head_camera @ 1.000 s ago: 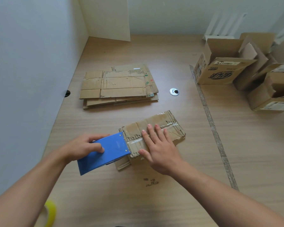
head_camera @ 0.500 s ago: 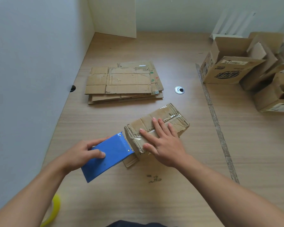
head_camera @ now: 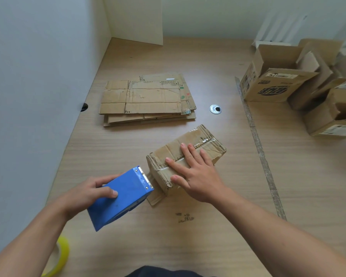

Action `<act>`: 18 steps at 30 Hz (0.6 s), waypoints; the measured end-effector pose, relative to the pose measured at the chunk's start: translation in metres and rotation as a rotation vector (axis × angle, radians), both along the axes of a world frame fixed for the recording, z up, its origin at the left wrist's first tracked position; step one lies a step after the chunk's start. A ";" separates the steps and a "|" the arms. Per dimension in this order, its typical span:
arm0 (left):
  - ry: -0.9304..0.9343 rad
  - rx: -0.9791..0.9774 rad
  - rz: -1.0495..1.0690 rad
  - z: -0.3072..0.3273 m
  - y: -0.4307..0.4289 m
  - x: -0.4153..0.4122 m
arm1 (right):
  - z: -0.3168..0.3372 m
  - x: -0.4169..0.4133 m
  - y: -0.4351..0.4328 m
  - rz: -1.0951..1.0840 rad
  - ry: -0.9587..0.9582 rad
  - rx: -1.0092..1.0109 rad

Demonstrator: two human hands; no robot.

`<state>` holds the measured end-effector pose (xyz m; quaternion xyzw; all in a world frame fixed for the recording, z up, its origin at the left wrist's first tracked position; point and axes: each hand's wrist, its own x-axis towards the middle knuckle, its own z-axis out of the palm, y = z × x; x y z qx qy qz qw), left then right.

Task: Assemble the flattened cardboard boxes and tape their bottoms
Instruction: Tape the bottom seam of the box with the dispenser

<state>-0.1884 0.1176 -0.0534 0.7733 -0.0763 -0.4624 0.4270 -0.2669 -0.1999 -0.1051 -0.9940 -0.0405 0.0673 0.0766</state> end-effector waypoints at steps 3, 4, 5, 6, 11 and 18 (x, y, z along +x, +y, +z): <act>-0.017 0.047 0.019 -0.004 -0.014 0.000 | -0.001 0.000 -0.001 -0.003 -0.004 -0.005; -0.025 0.066 0.017 -0.005 -0.020 0.000 | -0.002 0.000 -0.001 -0.005 -0.005 -0.003; -0.036 0.083 0.011 -0.005 -0.025 0.002 | -0.002 0.000 -0.001 -0.006 -0.006 -0.001; -0.048 0.099 0.000 -0.004 -0.029 0.005 | -0.002 0.001 -0.001 -0.005 -0.006 0.001; -0.096 0.170 -0.036 0.007 -0.043 0.012 | -0.002 0.002 0.002 -0.011 -0.007 -0.009; -0.237 0.242 0.024 0.009 -0.065 0.000 | 0.000 -0.001 0.007 -0.010 -0.013 -0.016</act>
